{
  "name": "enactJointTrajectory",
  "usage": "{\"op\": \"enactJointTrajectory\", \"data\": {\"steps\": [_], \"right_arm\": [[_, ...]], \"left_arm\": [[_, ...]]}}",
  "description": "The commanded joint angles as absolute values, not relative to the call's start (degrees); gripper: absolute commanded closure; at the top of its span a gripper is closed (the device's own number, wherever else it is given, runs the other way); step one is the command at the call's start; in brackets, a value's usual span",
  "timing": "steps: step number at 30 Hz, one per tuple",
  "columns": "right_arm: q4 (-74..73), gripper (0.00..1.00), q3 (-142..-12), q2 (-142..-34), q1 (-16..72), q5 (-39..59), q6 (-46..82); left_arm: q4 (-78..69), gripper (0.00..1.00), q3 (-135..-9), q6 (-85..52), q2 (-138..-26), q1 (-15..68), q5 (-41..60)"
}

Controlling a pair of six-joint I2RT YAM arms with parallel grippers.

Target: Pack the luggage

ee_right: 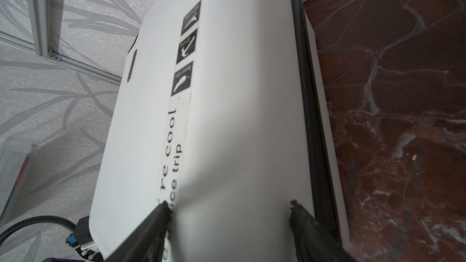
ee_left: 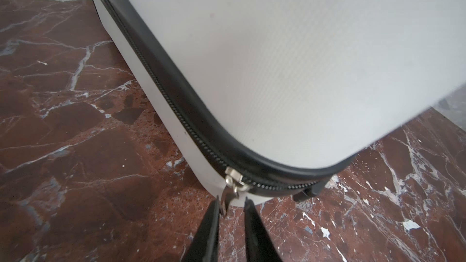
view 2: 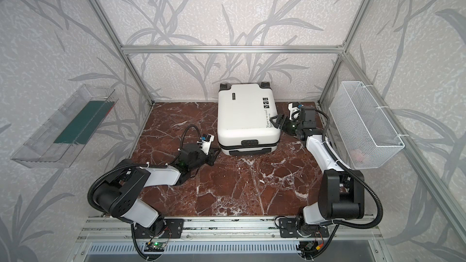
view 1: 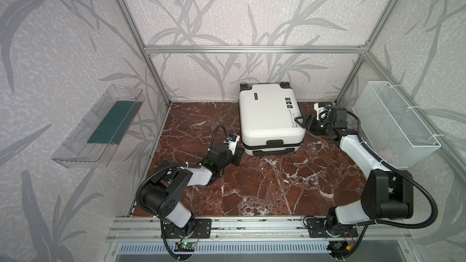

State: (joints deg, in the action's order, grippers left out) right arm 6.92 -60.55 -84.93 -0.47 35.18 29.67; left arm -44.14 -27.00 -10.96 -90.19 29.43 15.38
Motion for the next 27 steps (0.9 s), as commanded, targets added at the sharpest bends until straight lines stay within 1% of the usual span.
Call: {"op": "enactJointTrajectory", "data": {"steps": [1, 2, 5, 20, 27], "right_arm": [[8.6, 0.25, -59.4, -86.4, 0.5, 37.8, 28.9], [8.6, 0.25, -59.3, -86.4, 0.5, 37.8, 28.9], [8.3, 0.25, -58.9, -86.4, 0.5, 38.0, 29.1], [6.5, 0.26, -57.2, -85.7, 2.2, 36.6, 30.7], [5.9, 0.26, -57.0, -86.2, 2.9, 36.1, 31.2]], "left_arm": [[-44.3, 0.86, -28.1, -10.2, -89.9, 29.0, 15.9], [-43.9, 0.88, -28.2, -10.2, -89.7, 29.1, 16.0], [-42.3, 1.0, -28.6, -10.0, -88.9, 29.0, 16.3], [-25.0, 1.0, -29.7, -8.6, -78.8, 29.3, 18.8], [-21.8, 1.0, -29.1, -7.3, -74.8, 29.5, 19.5]]}}
